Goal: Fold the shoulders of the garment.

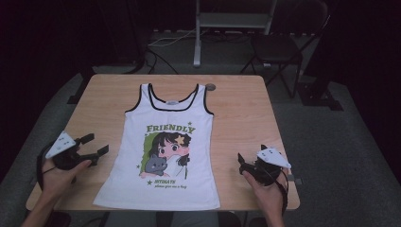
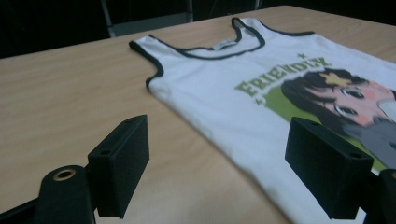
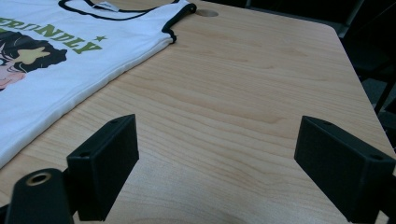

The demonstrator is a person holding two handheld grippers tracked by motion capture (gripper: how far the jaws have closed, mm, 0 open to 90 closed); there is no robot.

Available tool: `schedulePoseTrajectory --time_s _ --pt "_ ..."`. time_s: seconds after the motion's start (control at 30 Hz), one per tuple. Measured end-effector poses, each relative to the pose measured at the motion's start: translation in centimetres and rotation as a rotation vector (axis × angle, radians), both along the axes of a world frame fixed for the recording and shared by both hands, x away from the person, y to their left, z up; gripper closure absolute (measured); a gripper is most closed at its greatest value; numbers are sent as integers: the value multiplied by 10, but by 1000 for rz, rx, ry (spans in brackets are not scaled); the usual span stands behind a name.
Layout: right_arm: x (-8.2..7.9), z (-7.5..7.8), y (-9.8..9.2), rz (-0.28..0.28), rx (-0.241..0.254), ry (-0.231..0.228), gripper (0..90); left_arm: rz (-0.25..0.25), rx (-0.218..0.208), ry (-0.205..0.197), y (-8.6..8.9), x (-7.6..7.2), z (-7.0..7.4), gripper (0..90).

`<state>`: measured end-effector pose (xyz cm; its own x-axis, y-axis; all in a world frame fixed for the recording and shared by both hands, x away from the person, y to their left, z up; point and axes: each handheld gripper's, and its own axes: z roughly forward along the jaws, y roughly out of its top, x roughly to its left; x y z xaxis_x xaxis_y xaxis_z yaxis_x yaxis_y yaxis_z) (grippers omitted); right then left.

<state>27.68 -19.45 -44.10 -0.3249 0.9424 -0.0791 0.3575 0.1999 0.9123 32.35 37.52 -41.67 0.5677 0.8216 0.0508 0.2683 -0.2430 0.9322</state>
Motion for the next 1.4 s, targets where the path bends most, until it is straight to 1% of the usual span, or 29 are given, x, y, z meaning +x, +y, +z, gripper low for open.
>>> schedulePoseTrajectory --time_s 0.03,0.07,0.1,0.13,0.17,0.23,0.27,0.4,0.43,0.53,0.6,0.63,0.67,0.7,0.73,0.8,0.9,0.93,0.97,1.03,1.07,1.1,1.13,1.17,1.2,1.27,1.3,1.33,1.4 --pt "0 0 0 1 -2 2 132 -3 1 0 -3 7 3 214" --pt "0 0 0 4 -5 2 132 -6 5 -6 -8 17 8 214" --pt "0 0 0 4 -5 2 132 -6 5 -6 -8 17 8 214" --pt "0 0 1 7 -9 1 132 -11 13 -8 -13 30 14 214" --pt "0 0 1 7 -9 0 132 -13 19 -7 -15 37 17 215" --pt "0 0 0 7 -6 1 132 -16 28 -2 -18 49 23 215" --pt "0 0 0 7 -6 1 132 -13 33 0 -20 57 26 214" --pt "0 0 1 10 -10 2 132 -4 57 -12 -25 82 36 215" --pt "0 0 1 11 -11 3 132 -2 50 -5 -26 89 38 215" --pt "0 0 1 11 -13 4 132 1 63 12 -31 114 43 215" --pt "0 0 1 10 -13 3 132 9 62 27 -34 129 45 215" --pt "0 0 1 10 -11 3 132 12 60 35 -35 136 46 215" --pt "0 0 1 9 -9 4 132 12 60 35 -35 136 46 216" --pt "0 0 1 11 -10 4 132 25 66 54 -39 150 47 216" --pt "0 0 1 13 -8 4 132 28 71 59 -41 156 48 216" --pt "0 0 1 16 -8 3 132 35 84 70 -44 167 49 216" --pt "0 0 1 22 -14 0 132 45 91 89 -49 184 49 217" --pt "0 0 1 22 -14 3 132 50 91 94 -50 189 49 218" --pt "0 0 1 23 -16 2 132 55 91 97 -51 194 50 243" --pt "0 0 1 25 -16 1 132 62 87 110 -52 204 49 246" --pt "0 0 1 25 -16 1 132 62 87 110 -52 204 49 246" --pt "0 0 1 27 -15 0 132 71 89 128 -53 213 47 246" --pt "0 0 1 27 -15 0 132 76 86 141 -53 218 46 246" --pt "0 0 1 28 -15 1 132 75 91 149 -53 221 45 258" --pt "0 0 1 28 -14 2 132 78 94 153 -54 225 44 313" --pt "0 0 1 29 -15 1 132 78 96 169 -55 232 42 324" --pt "0 0 1 29 -14 3 132 85 92 171 -56 235 40 324" --pt "0 0 1 30 -14 3 132 84 106 175 -56 238 39 323" --pt "0 0 2 30 -15 5 132 90 118 190 -59 245 35 323"
